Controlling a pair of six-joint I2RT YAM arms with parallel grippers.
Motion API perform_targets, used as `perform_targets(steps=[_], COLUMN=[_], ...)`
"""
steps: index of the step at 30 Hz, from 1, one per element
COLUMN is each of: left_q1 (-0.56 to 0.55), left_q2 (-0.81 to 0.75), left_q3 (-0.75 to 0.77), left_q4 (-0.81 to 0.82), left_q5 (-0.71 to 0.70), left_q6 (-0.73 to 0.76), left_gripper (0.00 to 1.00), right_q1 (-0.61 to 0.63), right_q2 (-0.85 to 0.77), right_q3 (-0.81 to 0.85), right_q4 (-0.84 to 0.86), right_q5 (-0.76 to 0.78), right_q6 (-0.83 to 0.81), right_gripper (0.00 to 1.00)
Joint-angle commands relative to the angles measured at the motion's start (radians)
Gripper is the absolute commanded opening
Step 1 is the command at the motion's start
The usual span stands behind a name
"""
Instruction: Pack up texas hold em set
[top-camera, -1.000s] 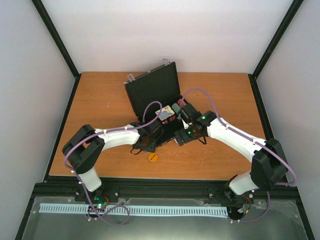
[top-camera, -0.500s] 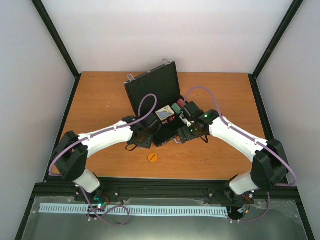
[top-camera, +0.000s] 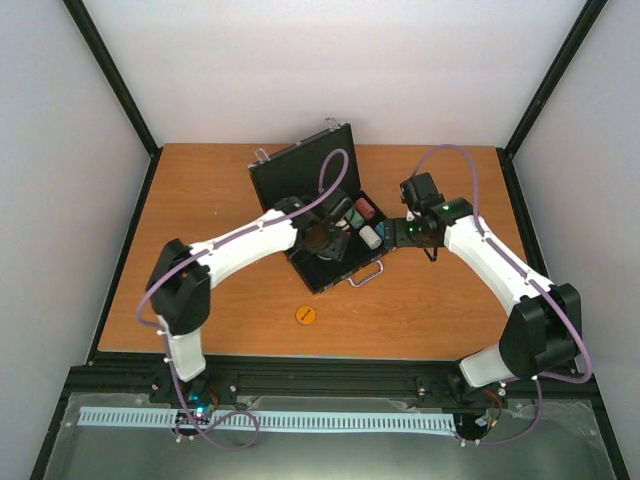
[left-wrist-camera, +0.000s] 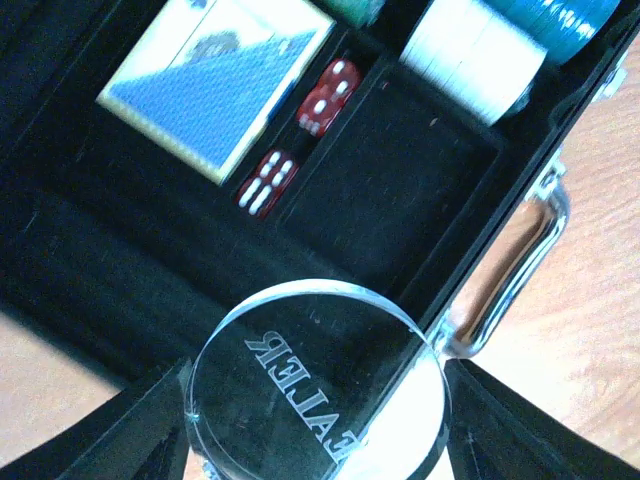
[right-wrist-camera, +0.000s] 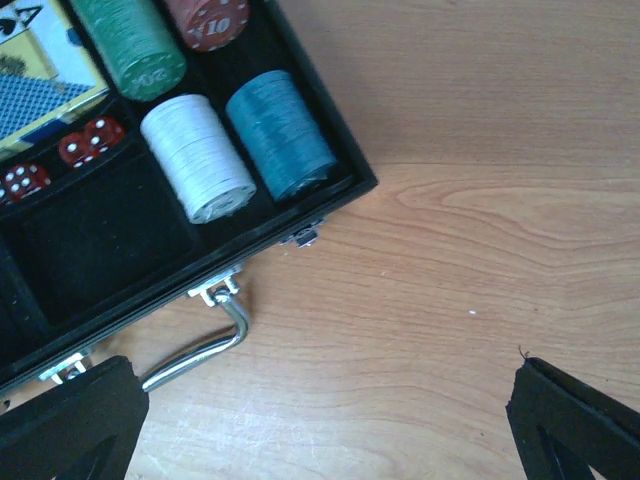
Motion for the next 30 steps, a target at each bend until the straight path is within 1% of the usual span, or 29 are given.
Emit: perform_targets(steps=[1,6,11,17,23,27,30], left_q1=[-0.005,-0.005,-0.004,0.002,0.011,0.011,0.011], left_q2=[0.140,0.299,0.396,0.448,0.470,0.460,0.438], left_q3=[0.185,0.352,0.433,0.441,0.446,0.413,0.359], left_q4=[0.016,-0.005,-0.020,-0.015,-0.023,-0.029,-0.019], left_q5=[0.016,0.051,0.075,0.071,0.090,0.132,0.148], left_q6=[0.097,0.117,0.128,0.140,0.146,0.139,0.142], left_gripper=[0.67,0.67,0.67,0.67,0.67,0.67,0.70], right_q1=[-0.051,-0.082,-0.112,-0.156,-0.157,-0.157,-0.157], right_q2=[0.010,0.020,0.027,0.018,0.019,0.028,0.036], right_q3=[0.019,0.017,0.006,-0.041,-0.075,-0.075,-0.075], right_q4=[0.017,0.021,0.024,0.039,0.048,0.053,0.056], right_q5=[-0.030,-0.029,-0.045,-0.081,-0.098,-0.105,-0.110], right_q6=[0.020,-0.003,-0.016,-0.030,-0.034,-0.034,-0.034], right_gripper=[1.00,1.00,1.00,1.00,1.00,1.00,1.00])
